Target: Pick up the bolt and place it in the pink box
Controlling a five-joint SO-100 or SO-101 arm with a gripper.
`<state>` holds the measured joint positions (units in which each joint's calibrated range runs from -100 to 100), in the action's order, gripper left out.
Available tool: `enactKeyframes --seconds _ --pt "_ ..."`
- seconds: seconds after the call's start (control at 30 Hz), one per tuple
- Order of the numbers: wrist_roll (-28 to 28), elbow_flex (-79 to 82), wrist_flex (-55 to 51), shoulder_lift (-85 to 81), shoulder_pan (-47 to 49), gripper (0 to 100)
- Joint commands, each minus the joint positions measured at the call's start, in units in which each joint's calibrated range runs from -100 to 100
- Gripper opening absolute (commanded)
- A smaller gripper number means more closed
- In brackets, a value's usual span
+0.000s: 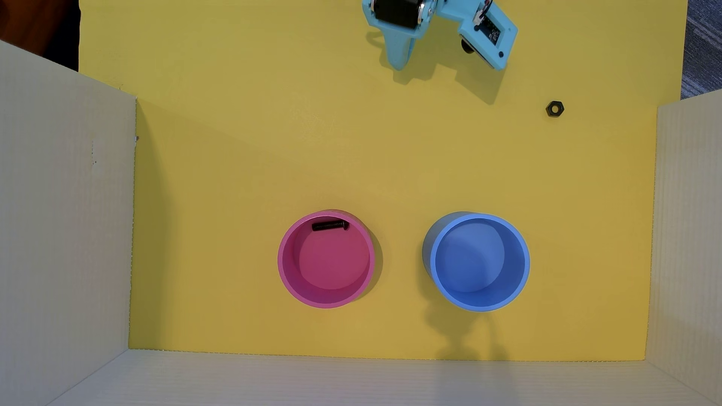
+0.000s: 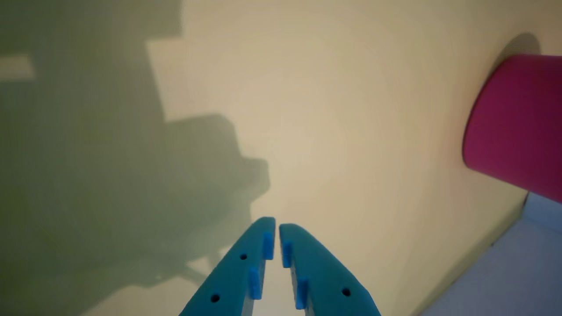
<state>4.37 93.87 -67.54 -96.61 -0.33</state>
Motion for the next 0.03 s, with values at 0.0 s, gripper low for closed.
enactKeyframes --seconds 0.0 --pt "0.19 -0.3 -0.12 0.23 0.03 2"
